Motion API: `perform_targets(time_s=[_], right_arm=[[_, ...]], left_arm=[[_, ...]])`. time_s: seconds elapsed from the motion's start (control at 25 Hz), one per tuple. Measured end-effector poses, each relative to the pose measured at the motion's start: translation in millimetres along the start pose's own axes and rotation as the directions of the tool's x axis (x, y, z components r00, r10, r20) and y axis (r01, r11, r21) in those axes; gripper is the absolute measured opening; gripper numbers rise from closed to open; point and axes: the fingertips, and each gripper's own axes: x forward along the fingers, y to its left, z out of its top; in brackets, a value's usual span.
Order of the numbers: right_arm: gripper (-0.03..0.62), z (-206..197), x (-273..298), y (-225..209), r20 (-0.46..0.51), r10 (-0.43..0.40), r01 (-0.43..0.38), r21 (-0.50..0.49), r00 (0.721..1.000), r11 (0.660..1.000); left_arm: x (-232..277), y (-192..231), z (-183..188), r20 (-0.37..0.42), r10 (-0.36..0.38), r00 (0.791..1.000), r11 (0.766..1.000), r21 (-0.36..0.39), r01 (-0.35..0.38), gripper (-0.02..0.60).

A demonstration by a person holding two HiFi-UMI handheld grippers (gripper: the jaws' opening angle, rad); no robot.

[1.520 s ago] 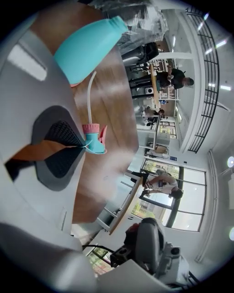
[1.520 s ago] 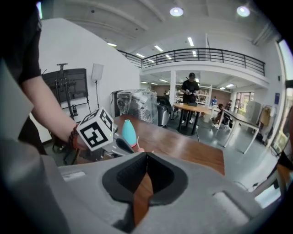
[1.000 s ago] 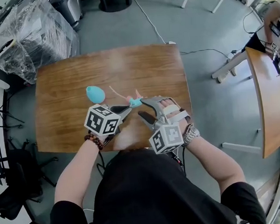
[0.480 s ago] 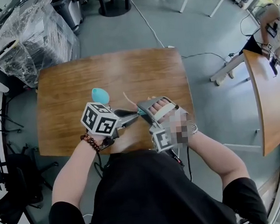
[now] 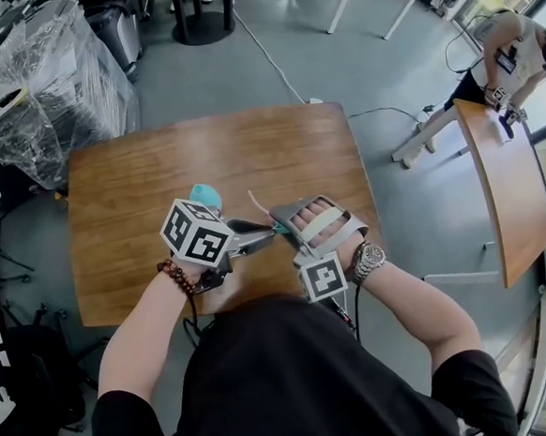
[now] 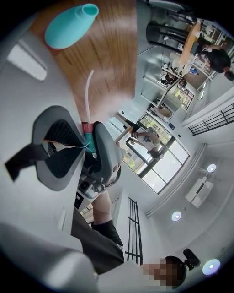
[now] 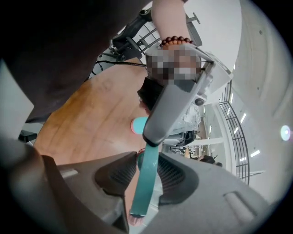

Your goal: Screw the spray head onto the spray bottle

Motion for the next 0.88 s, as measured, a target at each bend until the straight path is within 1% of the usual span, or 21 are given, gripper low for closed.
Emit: perform_targets(time_s=[0.08, 0.16, 0.2, 0.24, 0.28, 0.32, 0.4, 0.48, 0.52, 0.6, 0.64, 0.72, 0.76, 0.8, 0.88], right_arm=[[0.129, -2.1, 2.5, 3.0, -0.036, 0.013, -0.014, -0.010, 0.999, 1.000], [0.129, -4.2, 5.5, 5.0, -0.067, 0.027, -0.028, -0.010, 0.997, 1.000], [0.129, -4.1, 6.5, 4.9, -0.075, 0.033, -0.033, 0.000, 0.997, 0.999], [0.129, -3.8, 7.5, 5.7, -0.080, 0.044, -0.043, 0.017, 0.996, 0.999], [0.129, -3.5, 8.5, 6.9, -0.081, 0.057, -0.054, 0.037, 0.995, 0.998], [0.129, -2.9, 9.1, 6.1, -0.081, 0.065, -0.060, 0.060, 0.995, 0.996], [0.129, -2.3, 9.3, 0.6, -0.076, 0.075, -0.067, 0.112, 0.994, 0.991], [0.129, -4.6, 9.9, -1.6, -0.069, 0.098, -0.085, 0.173, 0.993, 0.981], [0.129, -6.2, 10.0, -2.8, -0.066, 0.111, -0.095, 0.210, 0.992, 0.973], [0.129, -9.6, 8.9, -7.2, -0.060, 0.138, -0.114, 0.300, 0.989, 0.947], [0.128, -11.2, 8.5, -9.2, -0.053, 0.149, -0.122, 0.346, 0.987, 0.930], [0.129, -14.2, 7.9, -12.8, -0.033, 0.167, -0.137, 0.431, 0.985, 0.892], [0.129, -15.7, 6.9, -15.0, -0.028, 0.175, -0.142, 0.467, 0.984, 0.873], [0.129, -17.7, 5.4, -16.8, -0.028, 0.180, -0.143, 0.494, 0.983, 0.857], [0.129, -21.6, 1.7, -19.8, -0.041, 0.186, -0.137, 0.525, 0.982, 0.840]], left_arm=[[-5.4, 0.8, -0.1, 0.011, 0.002, 1.000, 1.000, 0.014, -0.002, 0.034], [-12.2, 4.3, -0.9, 0.021, 0.021, 1.000, 0.999, 0.028, -0.021, 0.047], [-16.2, 6.6, -2.3, 0.023, 0.034, 0.999, 0.999, 0.034, -0.035, 0.115], [-20.8, 9.1, -4.2, 0.024, 0.048, 0.999, 0.998, 0.040, -0.049, 0.196], [-26.3, 11.8, -6.2, 0.029, 0.063, 0.998, 0.997, 0.047, -0.064, 0.234], [-32.8, 14.3, -8.2, 0.036, 0.080, 0.996, 0.995, 0.057, -0.082, 0.244], [-47.9, 21.0, -13.7, 0.054, 0.127, 0.990, 0.988, 0.084, -0.131, 0.244], [-64.5, 34.6, -22.6, 0.062, 0.199, 0.978, 0.973, 0.110, -0.205, 0.244], [-73.0, 44.9, -28.4, 0.061, 0.243, 0.968, 0.961, 0.116, -0.249, 0.242], [-89.5, 71.0, -41.9, 0.053, 0.341, 0.939, 0.932, 0.113, -0.345, 0.239], [-97.1, 85.7, -48.9, 0.047, 0.390, 0.920, 0.913, 0.107, -0.393, 0.236], [-109.4, 115.8, -60.8, 0.036, 0.487, 0.873, 0.866, 0.106, -0.488, 0.242], [-113.2, 130.3, -64.8, 0.034, 0.530, 0.847, 0.840, 0.112, -0.531, 0.278], [-115.2, 143.9, -67.4, 0.036, 0.567, 0.823, 0.815, 0.118, -0.567, 0.330], [-115.8, 167.3, -68.0, 0.058, 0.626, 0.778, 0.766, 0.142, -0.627, 0.431]])
